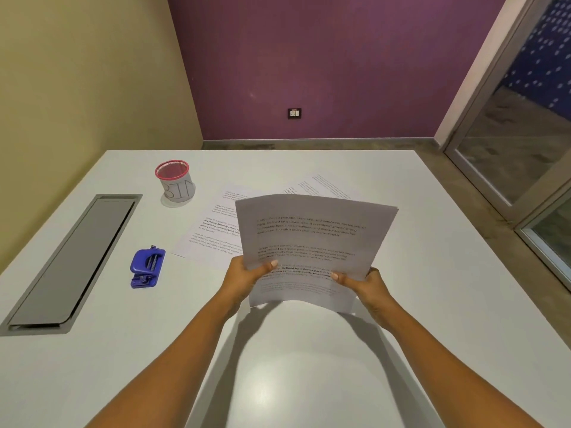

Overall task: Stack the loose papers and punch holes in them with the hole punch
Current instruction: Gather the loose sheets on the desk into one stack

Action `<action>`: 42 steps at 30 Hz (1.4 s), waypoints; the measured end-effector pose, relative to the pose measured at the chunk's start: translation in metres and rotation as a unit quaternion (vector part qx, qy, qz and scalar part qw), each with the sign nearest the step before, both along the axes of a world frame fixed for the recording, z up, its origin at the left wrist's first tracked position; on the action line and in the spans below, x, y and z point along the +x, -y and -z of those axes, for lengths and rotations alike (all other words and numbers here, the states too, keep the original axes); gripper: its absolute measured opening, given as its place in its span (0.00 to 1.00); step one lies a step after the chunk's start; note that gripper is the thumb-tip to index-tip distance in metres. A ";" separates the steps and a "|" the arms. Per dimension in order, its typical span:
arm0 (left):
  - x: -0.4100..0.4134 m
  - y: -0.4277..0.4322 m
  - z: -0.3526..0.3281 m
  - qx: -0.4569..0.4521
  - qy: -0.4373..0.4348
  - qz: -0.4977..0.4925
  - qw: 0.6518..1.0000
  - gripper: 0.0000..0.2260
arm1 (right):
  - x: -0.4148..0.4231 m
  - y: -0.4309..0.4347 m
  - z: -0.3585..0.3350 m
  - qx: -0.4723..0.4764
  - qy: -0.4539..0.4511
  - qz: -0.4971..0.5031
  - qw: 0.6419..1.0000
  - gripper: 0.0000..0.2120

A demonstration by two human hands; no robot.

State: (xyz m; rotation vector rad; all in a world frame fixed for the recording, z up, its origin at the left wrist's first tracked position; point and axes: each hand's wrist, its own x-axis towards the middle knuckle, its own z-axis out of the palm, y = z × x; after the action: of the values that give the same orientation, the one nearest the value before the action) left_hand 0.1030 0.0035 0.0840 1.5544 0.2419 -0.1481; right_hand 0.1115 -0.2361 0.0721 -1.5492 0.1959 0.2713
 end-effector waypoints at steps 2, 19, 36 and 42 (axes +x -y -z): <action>0.007 -0.001 0.004 0.017 -0.023 -0.005 1.000 0.12 | 0.003 0.001 0.005 -0.014 0.000 -0.005 1.000 0.11; 0.071 -0.025 0.069 0.503 -0.097 0.116 0.851 0.33 | 0.046 0.022 0.048 -0.077 -0.038 0.095 0.992 0.12; 0.075 -0.025 0.071 0.632 -0.020 0.043 0.773 0.03 | 0.049 0.026 0.076 -0.047 -0.080 0.114 0.989 0.13; 0.076 -0.037 0.062 0.540 -0.038 -0.042 0.840 0.10 | 0.048 0.022 0.071 -0.030 -0.084 0.097 0.991 0.14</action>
State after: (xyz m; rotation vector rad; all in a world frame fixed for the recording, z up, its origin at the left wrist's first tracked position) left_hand 0.1791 0.0402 0.0225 2.6652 0.5082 0.0163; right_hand 0.1596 -0.2585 0.0007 -1.5547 0.4885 0.2434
